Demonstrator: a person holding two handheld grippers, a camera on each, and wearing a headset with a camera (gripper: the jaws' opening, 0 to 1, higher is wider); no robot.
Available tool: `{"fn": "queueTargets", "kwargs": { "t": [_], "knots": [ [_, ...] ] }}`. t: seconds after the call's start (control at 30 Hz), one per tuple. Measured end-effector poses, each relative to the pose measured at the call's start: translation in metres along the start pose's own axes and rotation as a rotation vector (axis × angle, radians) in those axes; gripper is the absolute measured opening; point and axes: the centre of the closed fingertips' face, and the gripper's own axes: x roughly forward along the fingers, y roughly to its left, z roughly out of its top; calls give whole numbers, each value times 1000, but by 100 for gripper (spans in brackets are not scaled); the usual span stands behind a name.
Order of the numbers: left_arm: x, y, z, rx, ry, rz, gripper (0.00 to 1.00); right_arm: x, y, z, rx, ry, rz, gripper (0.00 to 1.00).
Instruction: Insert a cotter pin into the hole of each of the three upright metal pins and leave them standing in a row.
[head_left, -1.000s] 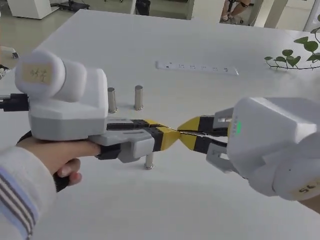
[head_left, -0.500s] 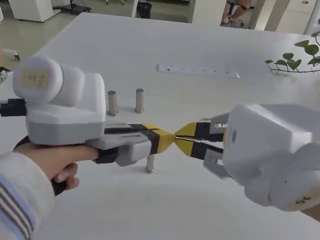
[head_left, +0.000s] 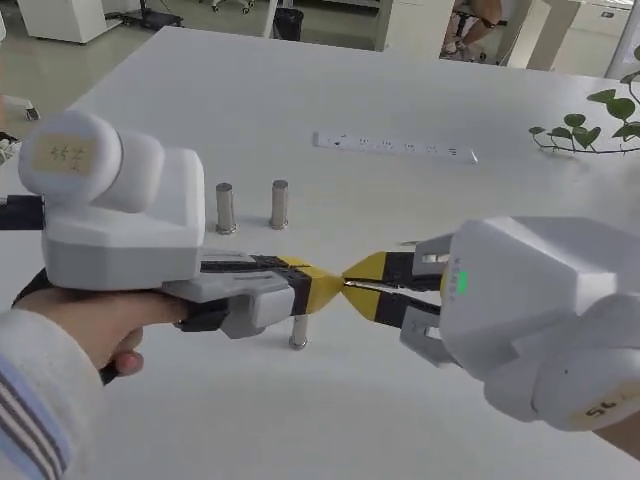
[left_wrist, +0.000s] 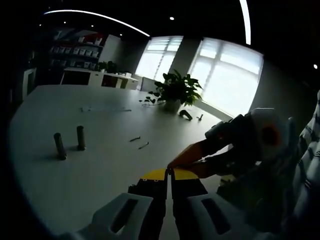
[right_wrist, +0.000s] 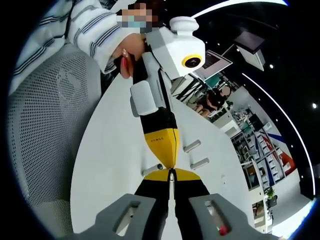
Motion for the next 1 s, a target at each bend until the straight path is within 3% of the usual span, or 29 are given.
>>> {"fn": "queueTargets", "kwargs": {
  "t": [0.2, 0.3, 0.5, 0.63, 0.73, 0.8, 0.83, 0.93, 1.0],
  "knots": [
    [-1, -2, 1, 8, -24, -20, 0, 0, 1, 0, -21, 15, 6, 0],
    [-2, -2, 3, -16, -36, -32, 0, 1, 3, -2, -26, 27, 10, 1],
    [-8, -3, 3, 3, -29, -47, 0, 0, 2, -6, 49, 30, 11, 12],
    [-12, 0, 3, 58, -17, -50, 0, -2, 8, -12, 197, 19, 63, 15],
    [-14, -1, 4, 94, -21, -64, 0, -3, 7, -12, 312, -25, 97, 17],
    [-15, -3, 5, 118, -22, -76, 0, -5, 6, -12, 485, -62, 147, 18],
    [-15, -4, 5, 129, -23, -81, 0, -5, 5, -12, 523, -80, 160, 18],
    [-16, -6, 9, 260, -21, -74, 0, -9, 2, -4, 596, -168, 224, 14],
    [-17, -12, 13, 290, -38, -98, 0, -10, 5, -1, 641, -189, 271, 13]
  ]
}}
